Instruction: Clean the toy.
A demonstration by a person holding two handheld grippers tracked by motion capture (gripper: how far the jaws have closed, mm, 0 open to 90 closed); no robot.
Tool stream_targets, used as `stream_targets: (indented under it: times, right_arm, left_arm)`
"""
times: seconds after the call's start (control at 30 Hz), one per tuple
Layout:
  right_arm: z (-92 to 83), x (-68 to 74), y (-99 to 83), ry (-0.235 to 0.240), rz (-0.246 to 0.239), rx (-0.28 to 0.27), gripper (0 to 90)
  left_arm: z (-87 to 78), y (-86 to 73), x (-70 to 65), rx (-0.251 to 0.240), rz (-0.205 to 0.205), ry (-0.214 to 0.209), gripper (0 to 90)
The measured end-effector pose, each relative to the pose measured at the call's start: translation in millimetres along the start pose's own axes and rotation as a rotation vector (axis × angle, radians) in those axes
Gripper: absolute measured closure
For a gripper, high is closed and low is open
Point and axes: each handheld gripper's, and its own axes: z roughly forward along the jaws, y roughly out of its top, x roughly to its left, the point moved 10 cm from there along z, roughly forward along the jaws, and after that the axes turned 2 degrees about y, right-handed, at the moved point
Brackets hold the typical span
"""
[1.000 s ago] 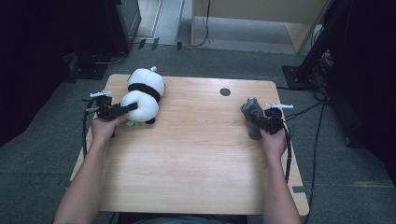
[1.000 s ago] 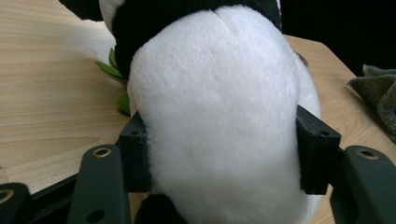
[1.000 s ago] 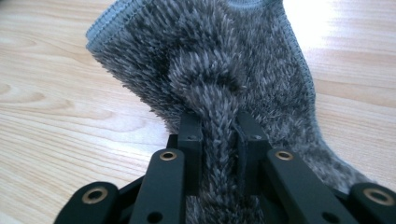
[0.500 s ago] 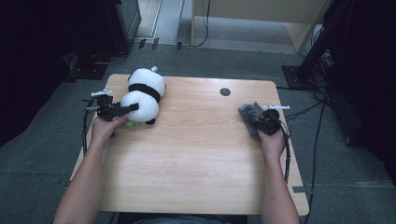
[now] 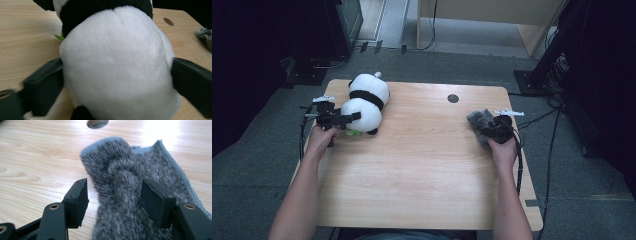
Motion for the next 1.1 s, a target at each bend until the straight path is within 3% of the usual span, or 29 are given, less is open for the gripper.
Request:
stream_targets:
  times: [0.17, 0.57, 0.87, 1.1]
  right_arm:
    - [-3.5, 7.3, 1.4, 0.000, -0.028, 0.007, 38.1]
    - [-18.2, 28.6, 4.5, 0.030, -0.053, -0.001, 37.6]
    - [-32.1, 52.7, 5.0, 0.049, -0.089, -0.015, 37.4]
    - [-34.4, 74.9, -2.5, 0.096, -0.118, -0.018, 37.4]
  left_arm:
    - [-9.0, 5.6, -1.7, -0.019, -0.004, 0.000, 0.0]
    - [-22.3, 10.1, -27.9, 0.000, 0.082, 0.005, 0.0]
    - [-25.5, 10.2, -60.1, -0.003, 0.139, -0.031, 0.0]
    - [-20.2, 3.2, -86.2, 0.004, 0.182, -0.058, 0.0]
